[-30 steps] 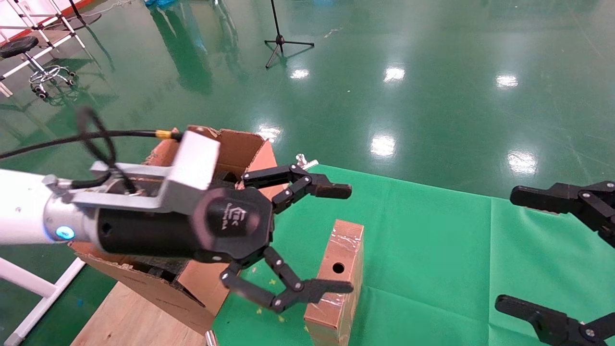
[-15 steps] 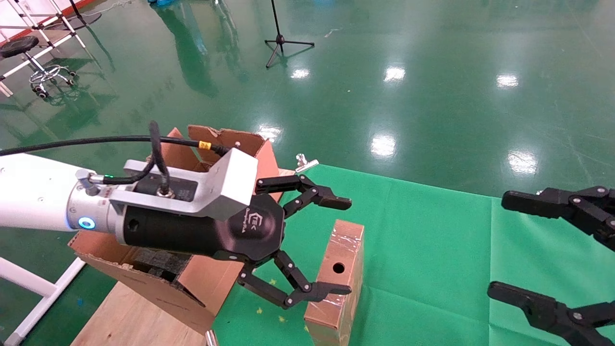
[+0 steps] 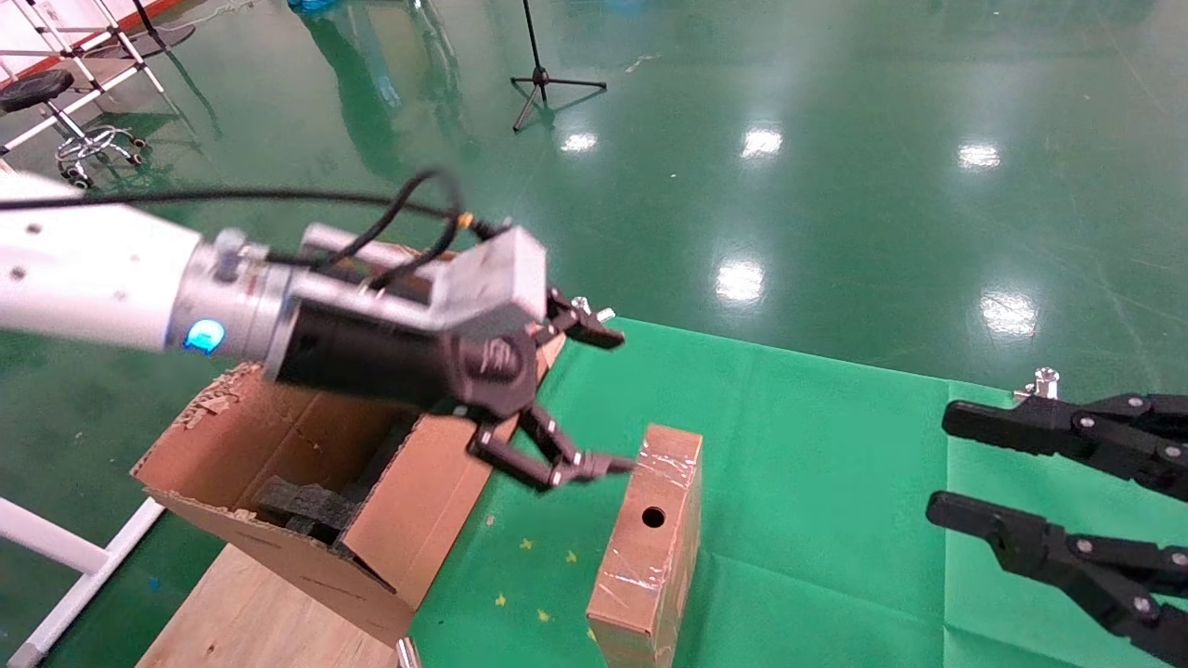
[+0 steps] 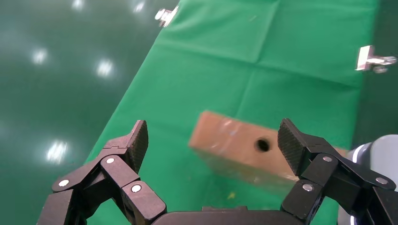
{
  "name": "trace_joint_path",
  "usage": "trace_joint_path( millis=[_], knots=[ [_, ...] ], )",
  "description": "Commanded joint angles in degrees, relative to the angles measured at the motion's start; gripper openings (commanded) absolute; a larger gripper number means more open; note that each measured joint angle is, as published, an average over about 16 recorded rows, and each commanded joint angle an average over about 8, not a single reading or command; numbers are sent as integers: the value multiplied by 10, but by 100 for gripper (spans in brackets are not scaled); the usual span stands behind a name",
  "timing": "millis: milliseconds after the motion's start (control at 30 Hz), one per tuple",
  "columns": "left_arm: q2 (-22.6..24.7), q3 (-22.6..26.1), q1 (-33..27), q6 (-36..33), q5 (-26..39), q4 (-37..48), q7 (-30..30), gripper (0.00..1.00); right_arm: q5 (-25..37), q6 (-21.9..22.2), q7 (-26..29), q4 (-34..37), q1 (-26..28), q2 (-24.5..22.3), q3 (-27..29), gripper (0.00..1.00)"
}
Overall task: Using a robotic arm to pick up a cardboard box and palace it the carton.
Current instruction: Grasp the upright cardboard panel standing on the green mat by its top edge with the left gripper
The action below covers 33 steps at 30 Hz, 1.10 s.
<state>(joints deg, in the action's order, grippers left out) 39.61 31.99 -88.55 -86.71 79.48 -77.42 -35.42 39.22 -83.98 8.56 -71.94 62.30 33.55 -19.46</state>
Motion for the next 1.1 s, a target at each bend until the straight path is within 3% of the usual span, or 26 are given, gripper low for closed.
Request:
trace_joint_path(
  millis=[33,267,733,1100],
  knots=[
    [15,16,-27,-1,32,0,-45,100,0,0,0,0,0,0,0,0],
    [53,52,-69,-14,70,-2,-156,100,0,0,0,0,0,0,0,0],
    [54,72,-85,-20,97,16,-169,100,0,0,0,0,0,0,0,0],
    [118,193,-180,-43,180,43,-298,100,0,0,0,0,0,0,0,0]
  ],
)
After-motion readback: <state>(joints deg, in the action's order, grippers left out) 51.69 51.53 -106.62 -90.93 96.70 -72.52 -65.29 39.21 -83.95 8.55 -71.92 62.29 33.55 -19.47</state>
